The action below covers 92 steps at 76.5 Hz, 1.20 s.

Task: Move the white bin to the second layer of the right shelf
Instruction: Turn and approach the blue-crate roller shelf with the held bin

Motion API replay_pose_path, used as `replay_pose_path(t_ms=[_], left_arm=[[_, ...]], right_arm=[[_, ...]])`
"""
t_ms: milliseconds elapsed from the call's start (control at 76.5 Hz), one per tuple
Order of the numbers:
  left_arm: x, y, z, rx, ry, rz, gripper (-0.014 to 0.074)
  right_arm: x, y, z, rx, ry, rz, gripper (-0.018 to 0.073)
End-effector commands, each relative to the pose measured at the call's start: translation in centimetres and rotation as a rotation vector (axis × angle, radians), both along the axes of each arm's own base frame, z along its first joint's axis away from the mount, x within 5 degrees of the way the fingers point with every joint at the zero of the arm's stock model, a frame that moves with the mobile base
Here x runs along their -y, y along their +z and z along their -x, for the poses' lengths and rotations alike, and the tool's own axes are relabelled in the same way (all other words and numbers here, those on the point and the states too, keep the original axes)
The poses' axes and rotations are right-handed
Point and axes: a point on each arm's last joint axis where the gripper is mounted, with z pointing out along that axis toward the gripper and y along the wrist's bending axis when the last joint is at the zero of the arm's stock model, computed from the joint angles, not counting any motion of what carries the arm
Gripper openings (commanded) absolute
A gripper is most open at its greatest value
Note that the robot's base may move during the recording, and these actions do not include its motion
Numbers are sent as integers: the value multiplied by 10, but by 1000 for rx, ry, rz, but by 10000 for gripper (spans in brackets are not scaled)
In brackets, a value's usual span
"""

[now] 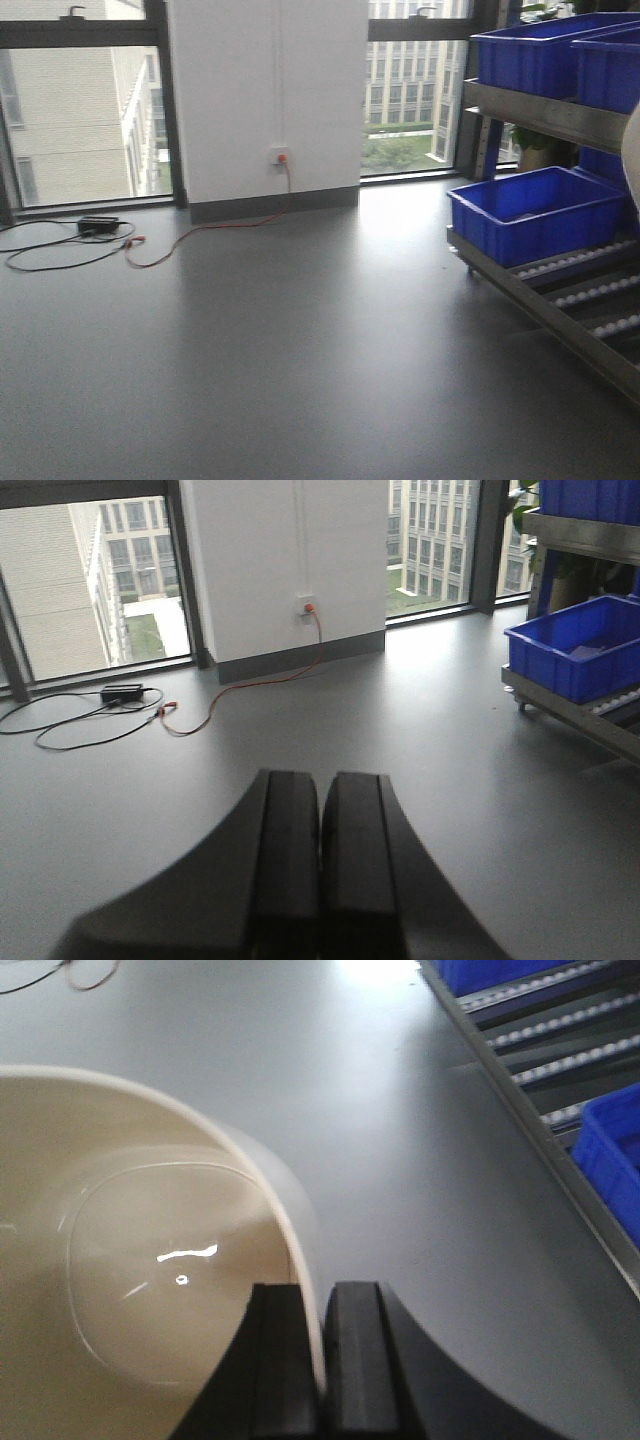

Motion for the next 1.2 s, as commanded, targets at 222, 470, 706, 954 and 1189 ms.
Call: replay_pose_path(t_ms=[222,470,706,954,1189], left_arm=[[0,-4,-1,63,-3,14,85],[0,-4,-1,63,-3,14,85],[0,-4,-1,63,-3,14,85],[0,-4,-1,63,-3,14,85],[0,-4,-1,63,-3,14,85]], right_arm=[[0,16,-4,113,-10,-10,40],[0,16,-4,113,-10,-10,40],[0,16,-4,113,-10,-10,40],[0,16,-4,113,-10,-10,40],[0,16,-4,113,-10,-10,40]])
